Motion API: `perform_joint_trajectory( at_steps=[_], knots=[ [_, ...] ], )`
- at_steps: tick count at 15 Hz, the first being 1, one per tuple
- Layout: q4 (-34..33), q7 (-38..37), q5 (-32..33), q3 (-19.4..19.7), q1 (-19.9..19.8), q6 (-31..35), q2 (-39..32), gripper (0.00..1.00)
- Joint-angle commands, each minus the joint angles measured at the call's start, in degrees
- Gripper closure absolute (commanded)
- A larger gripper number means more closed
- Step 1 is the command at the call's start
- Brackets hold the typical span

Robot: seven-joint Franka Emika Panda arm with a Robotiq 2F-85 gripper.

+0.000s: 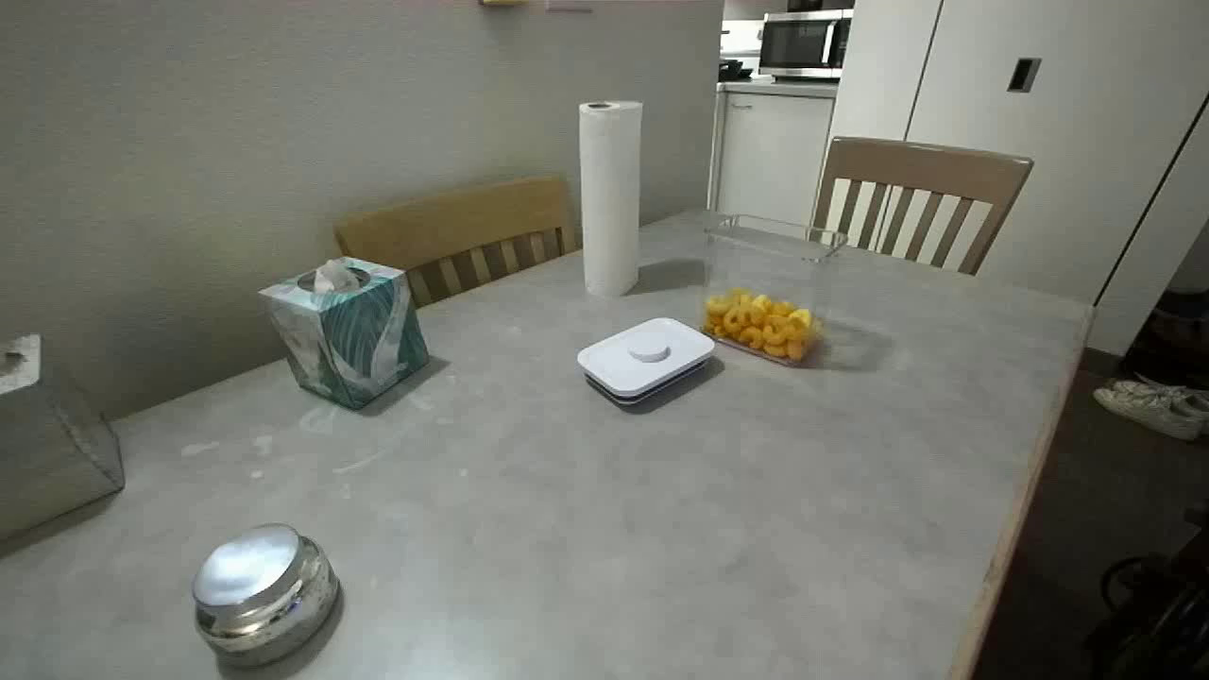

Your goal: Put the white lid on top of the clear food container

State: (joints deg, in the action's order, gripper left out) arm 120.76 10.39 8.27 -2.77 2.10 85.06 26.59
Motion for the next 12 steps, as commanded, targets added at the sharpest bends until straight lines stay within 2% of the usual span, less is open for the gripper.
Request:
perform_joint_trajectory(
  at_steps=[1, 4, 7, 8, 12],
  knots=[
    [-0.14, -0.28, 0.22, 0.61, 0.82, -0.15, -0.08, 0.00],
    [0.84, -2.10, 0.40, 0.86, 0.38, 5.09, -0.15, 0.00],
    [1.97, -6.71, 0.51, 0.90, -0.46, 15.23, -0.57, 0.00],
    [0.73, -4.64, 0.08, 0.85, 0.22, 10.56, -0.19, 0.00],
    [1.32, -5.87, 1.26, 0.49, -0.14, 12.62, -0.24, 0.00]
  ],
)
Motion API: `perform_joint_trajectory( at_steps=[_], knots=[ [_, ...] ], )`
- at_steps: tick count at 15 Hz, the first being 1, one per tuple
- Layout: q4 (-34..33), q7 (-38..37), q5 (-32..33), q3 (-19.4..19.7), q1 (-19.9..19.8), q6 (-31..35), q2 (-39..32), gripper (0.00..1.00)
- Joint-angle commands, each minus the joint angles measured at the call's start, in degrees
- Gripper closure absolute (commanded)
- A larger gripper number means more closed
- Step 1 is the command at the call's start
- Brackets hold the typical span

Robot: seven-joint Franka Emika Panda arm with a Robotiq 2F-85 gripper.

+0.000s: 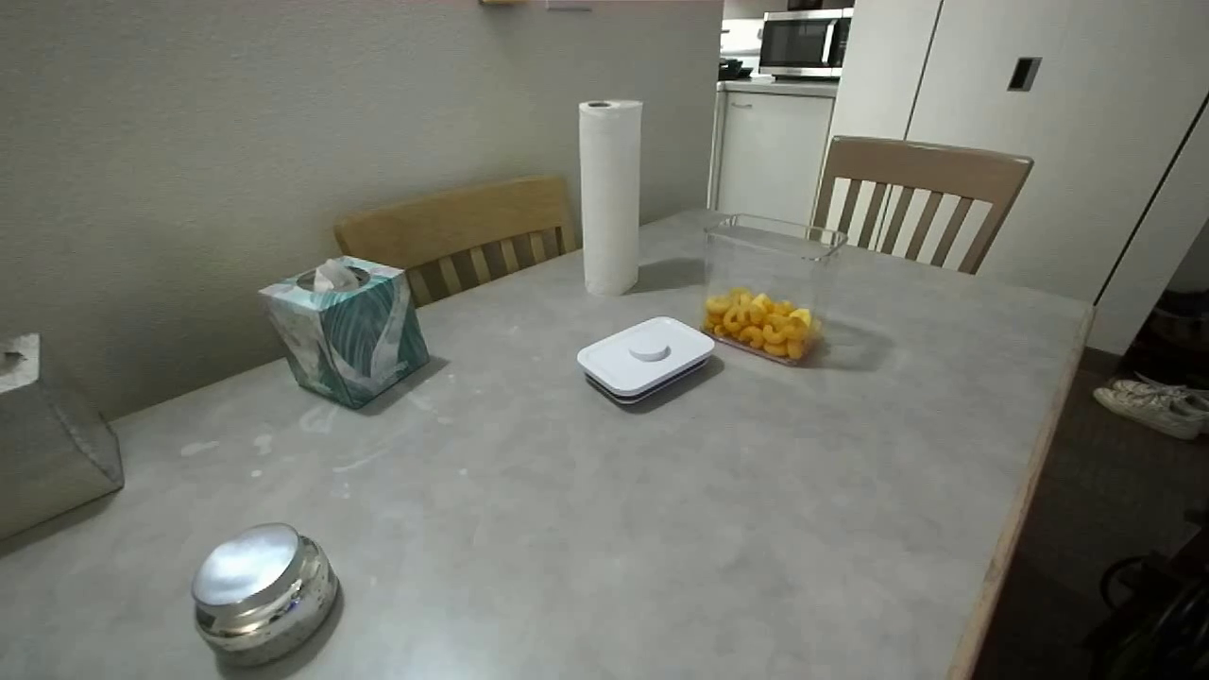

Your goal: Put the white lid on top of the clear food container

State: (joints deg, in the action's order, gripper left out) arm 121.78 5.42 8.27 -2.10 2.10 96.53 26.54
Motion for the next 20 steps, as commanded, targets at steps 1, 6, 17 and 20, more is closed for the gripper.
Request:
perform_joint_trajectory(
  at_steps=[1, 6, 17, 20],
  knots=[
    [1.00, -2.24, 2.99, -0.68, -0.60, 3.97, -0.29, 0.00],
    [3.72, -17.19, 12.25, -2.41, -3.46, 23.12, -4.44, 0.00],
    [3.23, -28.84, 9.03, -2.24, -3.70, 34.69, -10.59, 0.00],
    [3.56, -22.64, 4.41, -1.04, -2.61, 37.80, -13.64, 0.00]
  ],
)
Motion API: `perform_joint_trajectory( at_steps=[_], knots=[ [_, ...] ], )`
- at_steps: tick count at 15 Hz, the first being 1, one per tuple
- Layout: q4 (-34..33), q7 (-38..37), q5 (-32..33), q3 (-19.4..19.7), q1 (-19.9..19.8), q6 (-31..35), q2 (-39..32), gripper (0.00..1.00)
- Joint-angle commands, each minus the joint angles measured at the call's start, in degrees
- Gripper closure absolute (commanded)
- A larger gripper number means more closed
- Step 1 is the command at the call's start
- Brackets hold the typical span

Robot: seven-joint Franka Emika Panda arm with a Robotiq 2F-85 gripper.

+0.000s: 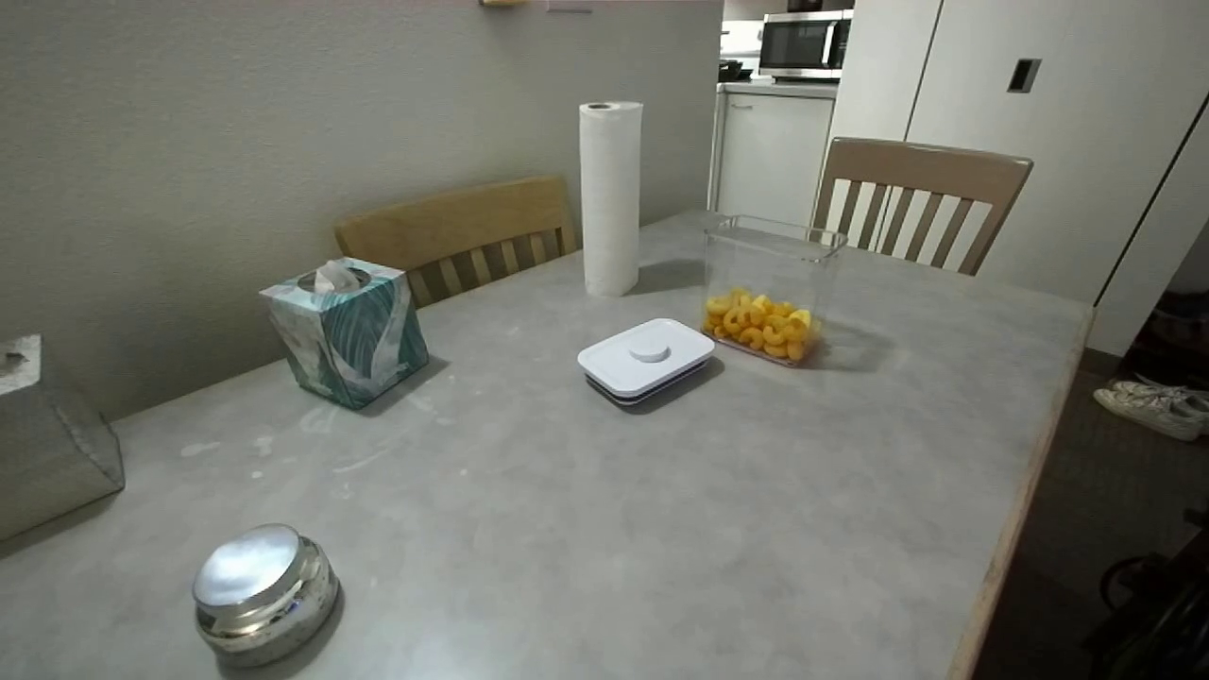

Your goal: Put the white lid on top of the clear food container

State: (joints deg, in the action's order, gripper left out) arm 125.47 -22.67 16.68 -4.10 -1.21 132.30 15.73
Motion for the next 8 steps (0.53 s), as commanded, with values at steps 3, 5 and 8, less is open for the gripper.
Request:
perform_joint_trajectory(
  at_steps=[3, 5, 8],
  knots=[
    [-0.85, 10.33, -8.62, 1.60, 1.03, 4.50, -7.85, 0.00],
    [-1.47, 13.36, -11.04, 2.04, 1.13, 7.11, -11.98, 0.00],
    [-3.36, 18.11, -14.85, 2.20, 1.37, 10.93, -19.00, 0.00]
  ],
)
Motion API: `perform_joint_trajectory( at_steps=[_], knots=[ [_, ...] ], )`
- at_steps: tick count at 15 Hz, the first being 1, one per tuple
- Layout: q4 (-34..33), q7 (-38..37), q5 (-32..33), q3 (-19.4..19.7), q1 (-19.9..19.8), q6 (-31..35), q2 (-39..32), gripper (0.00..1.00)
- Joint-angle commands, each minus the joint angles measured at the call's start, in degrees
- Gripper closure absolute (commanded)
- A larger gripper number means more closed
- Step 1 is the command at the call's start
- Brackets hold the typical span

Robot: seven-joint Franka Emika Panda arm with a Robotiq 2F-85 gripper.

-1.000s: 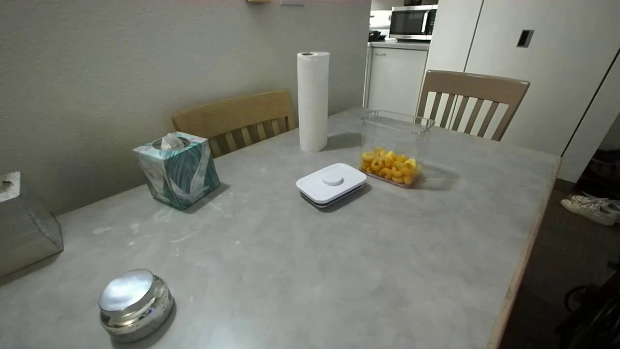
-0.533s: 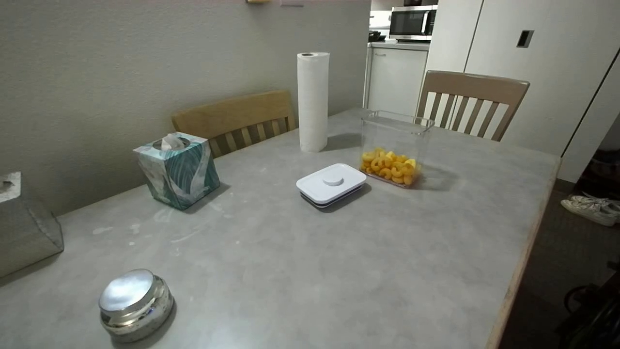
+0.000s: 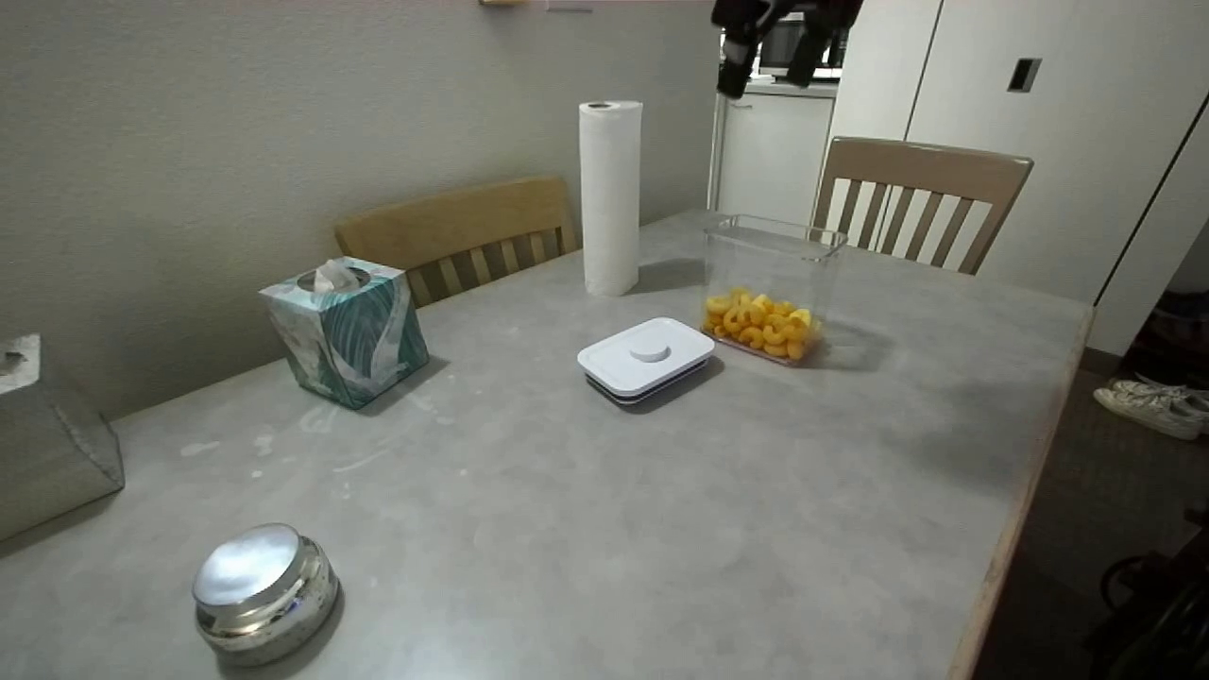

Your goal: Put the white lid on top of the clear food container

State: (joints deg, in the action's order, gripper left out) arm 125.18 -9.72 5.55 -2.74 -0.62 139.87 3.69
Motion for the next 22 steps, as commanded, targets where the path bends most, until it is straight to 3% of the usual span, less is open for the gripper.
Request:
perform_joint_trajectory(
  at_steps=[1, 3, 4, 10, 16, 19, 22],
  knots=[
    [-4.17, 7.12, -5.14, 0.59, 0.93, 4.24, -9.58, 0.00],
    [-5.94, 10.89, -8.42, -0.09, 0.97, 5.81, -13.27, 0.00],
    [-2.79, 7.34, -5.68, 0.57, 1.14, 4.58, -9.24, 0.00],
    [-5.83, 9.03, -6.99, 0.37, 1.48, 5.34, -13.21, 0.00],
    [-8.90, 16.78, -13.92, -0.63, -1.34, 15.26, -22.52, 0.00],
    [-13.31, 22.81, -19.72, -3.56, -4.84, 18.49, -30.52, 0.00],
    [-20.29, 29.94, -24.00, -9.48, -9.67, 17.58, -38.54, 0.00]
  ],
)
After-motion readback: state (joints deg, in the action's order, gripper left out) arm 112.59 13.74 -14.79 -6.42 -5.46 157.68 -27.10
